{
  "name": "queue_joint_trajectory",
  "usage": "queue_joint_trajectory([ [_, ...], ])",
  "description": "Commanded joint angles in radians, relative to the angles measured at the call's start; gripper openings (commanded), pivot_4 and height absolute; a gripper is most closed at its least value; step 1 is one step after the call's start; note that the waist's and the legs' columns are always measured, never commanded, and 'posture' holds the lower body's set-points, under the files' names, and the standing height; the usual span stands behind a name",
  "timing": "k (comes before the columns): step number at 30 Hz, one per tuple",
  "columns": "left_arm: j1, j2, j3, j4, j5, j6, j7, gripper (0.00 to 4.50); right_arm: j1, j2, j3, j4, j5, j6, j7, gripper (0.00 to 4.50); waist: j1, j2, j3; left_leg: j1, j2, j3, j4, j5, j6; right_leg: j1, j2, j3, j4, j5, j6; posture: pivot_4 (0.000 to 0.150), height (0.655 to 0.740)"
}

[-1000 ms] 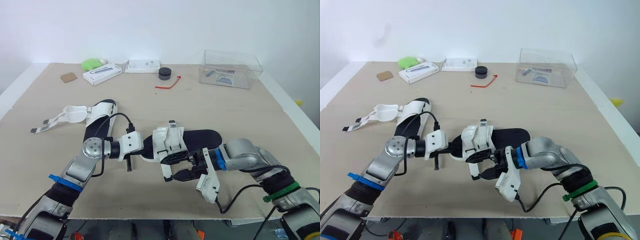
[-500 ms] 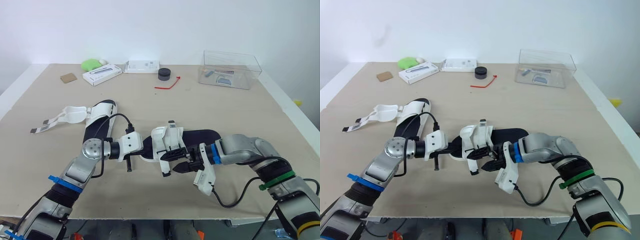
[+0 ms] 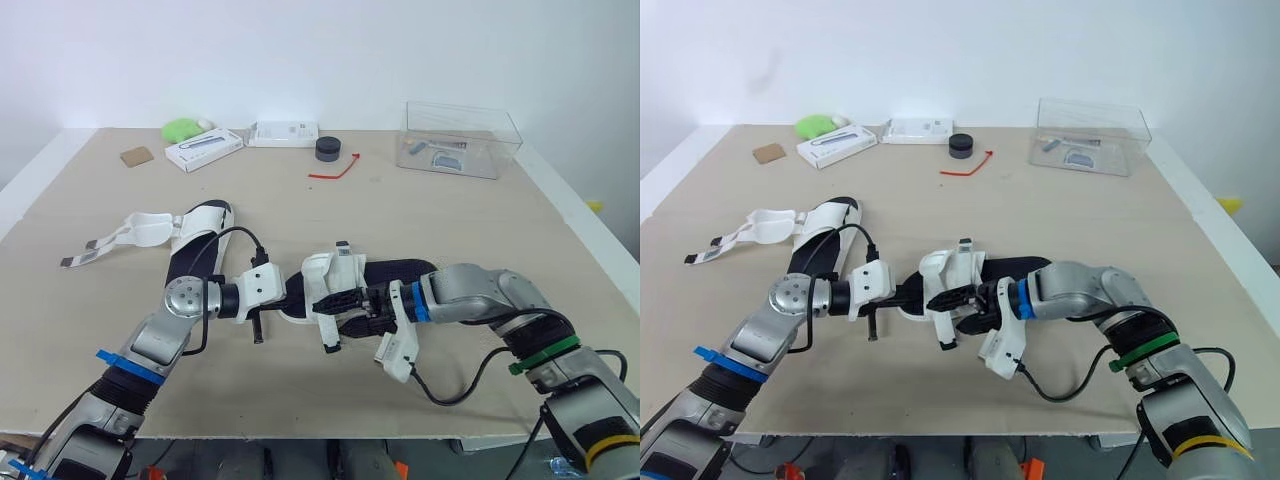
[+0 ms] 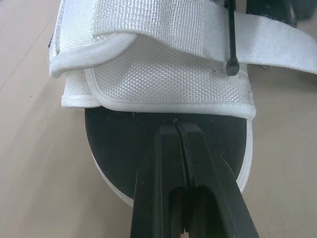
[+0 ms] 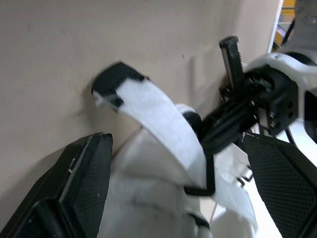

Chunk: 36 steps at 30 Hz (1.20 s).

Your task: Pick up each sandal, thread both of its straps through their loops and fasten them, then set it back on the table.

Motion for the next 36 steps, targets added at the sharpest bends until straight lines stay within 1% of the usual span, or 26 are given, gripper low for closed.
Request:
queue_joint_trajectory([
  [1, 0.036, 0.017, -0.04, 0.048, 0.052, 0.046, -0.011, 0.0, -0.024, -0.006, 0.008, -0.012, 0.046, 0.008, 0.001, 3.51, 0.0, 0.0, 0.0, 0.0, 0.0, 0.0, 0.0, 0.0, 0.0, 0.0, 0.0, 0.0, 0.0, 0.0, 0.0, 0.15, 0.74],
  [2, 0.038, 0.019, -0.04, 0.047, 0.052, 0.046, -0.011, 0.0, -0.023, -0.009, 0.016, -0.013, 0.061, 0.008, 0.008, 3.15, 0.0, 0.0, 0.0, 0.0, 0.0, 0.0, 0.0, 0.0, 0.0, 0.0, 0.0, 0.0, 0.0, 0.0, 0.0, 0.15, 0.74],
  [3, 0.04, 0.02, -0.039, 0.046, 0.052, 0.046, -0.011, 0.0, -0.022, -0.01, 0.022, -0.014, 0.073, 0.007, 0.013, 2.63, 0.0, 0.0, 0.0, 0.0, 0.0, 0.0, 0.0, 0.0, 0.0, 0.0, 0.0, 0.0, 0.0, 0.0, 0.0, 0.15, 0.74],
  [4, 0.041, 0.021, -0.039, 0.046, 0.053, 0.046, -0.011, 0.0, -0.021, -0.012, 0.029, -0.017, 0.094, 0.01, 0.02, 2.29, 0.0, 0.0, 0.0, 0.0, 0.0, 0.0, 0.0, 0.0, 0.0, 0.0, 0.0, 0.0, 0.0, 0.0, 0.0, 0.15, 0.74],
  [7, 0.043, 0.02, -0.04, 0.044, 0.054, 0.047, -0.011, 0.0, -0.02, -0.018, 0.05, -0.032, 0.15, 0.02, 0.042, 0.93, 0.0, 0.0, 0.0, 0.0, 0.0, 0.0, 0.0, 0.0, 0.0, 0.0, 0.0, 0.0, 0.0, 0.0, -0.001, 0.15, 0.74],
  [8, 0.043, 0.02, -0.04, 0.044, 0.054, 0.047, -0.011, 0.0, -0.02, -0.02, 0.057, -0.034, 0.168, 0.025, 0.05, 0.35, 0.0, 0.0, 0.0, 0.0, 0.0, 0.0, 0.0, 0.0, 0.0, 0.0, 0.0, 0.0, 0.0, 0.0, -0.001, 0.15, 0.74],
  [9, 0.043, 0.02, -0.041, 0.044, 0.054, 0.047, -0.011, 0.0, -0.019, -0.022, 0.063, -0.037, 0.186, 0.029, 0.059, 0.06, 0.0, 0.0, 0.0, 0.0, 0.0, 0.0, 0.0, 0.0, 0.0, 0.0, 0.0, 0.0, 0.0, 0.0, -0.001, 0.15, 0.74],
  [14, 0.045, 0.021, -0.042, 0.045, 0.056, 0.043, -0.012, 0.0, 0.026, -0.048, 0.115, -0.097, 0.431, 0.158, 0.166, 0.06, 0.0, 0.0, 0.0, 0.0, 0.0, -0.001, 0.0, 0.0, 0.0, 0.001, -0.001, 0.0, 0.0, 0.0, -0.002, 0.15, 0.74],
  [19, 0.041, 0.018, -0.045, 0.051, 0.058, 0.039, -0.012, 0.0, 0.077, -0.06, 0.105, -0.197, 0.619, 0.314, 0.263, 0.06, 0.0, 0.0, 0.0, 0.0, 0.001, -0.001, 0.0, 0.0, 0.0, 0.001, -0.002, 0.0, 0.0, 0.001, -0.002, 0.15, 0.74],
  [26, 0.033, 0.01, -0.05, 0.064, 0.06, 0.034, -0.014, 0.0, 0.136, -0.066, 0.054, -0.307, 0.789, 0.519, 0.361, 0.06, 0.001, 0.0, 0.0, 0.0, 0.002, -0.002, 0.0, 0.0, 0.0, 0.001, -0.002, -0.002, 0.0, 0.0, -0.001, 0.15, 0.74],
  [30, 0.03, 0.009, -0.05, 0.069, 0.06, 0.033, -0.012, 0.0, 0.163, -0.05, 0.011, -0.365, 0.847, 0.635, 0.383, 0.06, 0.002, 0.0, 0.0, 0.0, 0.002, -0.002, 0.0, 0.0, 0.0, 0.001, -0.002, -0.002, 0.0, 0.0, -0.001, 0.15, 0.74],
  [34, 0.032, 0.01, -0.05, 0.068, 0.06, 0.034, -0.013, 0.0, 0.157, 0.004, -0.04, -0.428, 0.95, 0.9, 0.35, 0.06, 0.002, 0.0, 0.0, 0.0, 0.002, -0.003, 0.0, 0.0, 0.0, 0.001, -0.002, -0.002, 0.0, -0.001, -0.001, 0.15, 0.74],
  [36, 0.032, 0.01, -0.051, 0.07, 0.061, 0.033, -0.013, 0.0, 0.148, 0.033, -0.063, -0.441, 0.975, 0.999, 0.331, 0.06, 0.002, 0.0, 0.0, 0.0, 0.002, -0.003, 0.0, 0.0, 0.0, 0.001, -0.002, -0.003, 0.0, 0.0, -0.001, 0.15, 0.74],
])
